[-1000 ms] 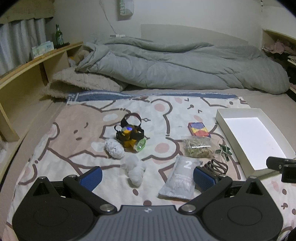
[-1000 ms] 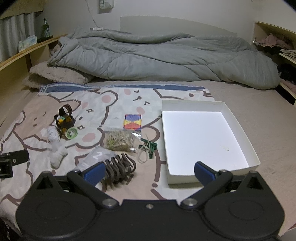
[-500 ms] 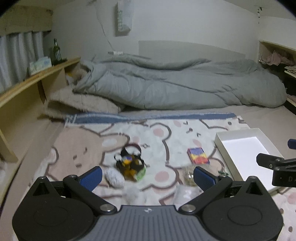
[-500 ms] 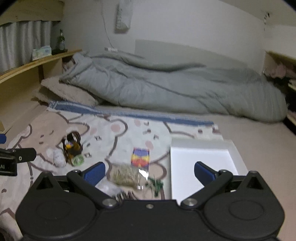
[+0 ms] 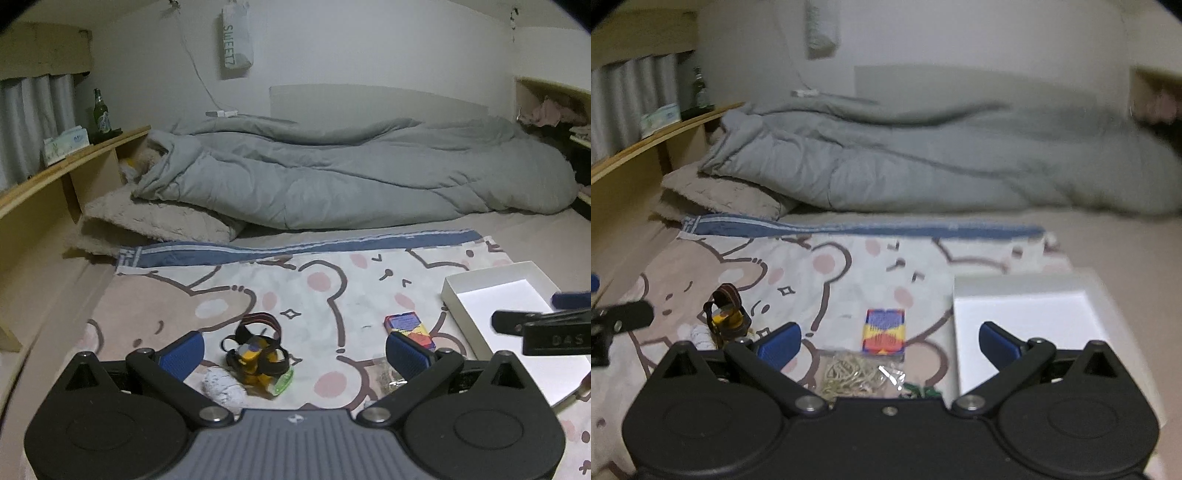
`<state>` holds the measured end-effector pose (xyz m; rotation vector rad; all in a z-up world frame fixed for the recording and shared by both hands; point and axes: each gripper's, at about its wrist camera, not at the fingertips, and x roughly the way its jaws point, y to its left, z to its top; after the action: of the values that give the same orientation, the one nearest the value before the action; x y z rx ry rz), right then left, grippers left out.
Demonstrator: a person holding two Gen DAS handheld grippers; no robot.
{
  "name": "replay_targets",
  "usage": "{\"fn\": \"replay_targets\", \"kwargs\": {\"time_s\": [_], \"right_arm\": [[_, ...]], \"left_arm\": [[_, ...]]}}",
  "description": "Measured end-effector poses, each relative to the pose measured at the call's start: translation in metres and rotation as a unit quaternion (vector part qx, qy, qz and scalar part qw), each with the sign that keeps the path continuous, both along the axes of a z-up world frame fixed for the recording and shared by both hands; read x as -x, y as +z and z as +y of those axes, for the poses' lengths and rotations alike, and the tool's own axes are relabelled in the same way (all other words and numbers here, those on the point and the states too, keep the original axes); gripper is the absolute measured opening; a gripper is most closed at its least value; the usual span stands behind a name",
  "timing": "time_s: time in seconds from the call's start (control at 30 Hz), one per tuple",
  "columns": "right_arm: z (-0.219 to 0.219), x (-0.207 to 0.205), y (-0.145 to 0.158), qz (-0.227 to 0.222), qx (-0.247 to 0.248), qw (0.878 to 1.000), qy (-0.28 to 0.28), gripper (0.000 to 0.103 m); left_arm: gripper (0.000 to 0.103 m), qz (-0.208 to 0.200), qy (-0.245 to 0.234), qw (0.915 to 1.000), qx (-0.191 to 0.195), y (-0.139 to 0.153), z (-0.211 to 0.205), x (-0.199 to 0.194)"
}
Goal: Organize objects
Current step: 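Reach the right tool to the grey coiled spring and grasp it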
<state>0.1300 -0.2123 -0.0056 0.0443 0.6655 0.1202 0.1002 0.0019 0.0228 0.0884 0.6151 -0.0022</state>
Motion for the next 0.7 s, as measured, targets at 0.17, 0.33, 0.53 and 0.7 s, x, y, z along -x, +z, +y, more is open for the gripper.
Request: {"fn": "replay_targets", "kwargs": {"time_s": [0.17,0.33,0.53,0.7], "right_arm": [[-0.002,-0.015,-0.036,0.044,-0.001,0.998,0.037,0.103],[0.005,-0.023,-0.069,0.116,-0.013,0.989,0.085,0.103],[0.022,-0.027,-0.102,0.171,-0.004,0.973,0.156,0.103],[0.042,-0.024,-0.117,0.173,0.043,0.958,0.224,0.103]], "left_arm": [[0.103,0.014,-0.022,0.9996,-0.007,-0.022,-0.004,-0.006],[0.103,0.053,-0.035,0.9980,0.000,-0.038,-0.001,-0.017],[0.103,0.081,-0.040,0.9957,0.021,-0.050,0.009,-0.029],[0.103,0.099,-0.057,0.9928,0.037,-0.059,0.012,-0.037]]}}
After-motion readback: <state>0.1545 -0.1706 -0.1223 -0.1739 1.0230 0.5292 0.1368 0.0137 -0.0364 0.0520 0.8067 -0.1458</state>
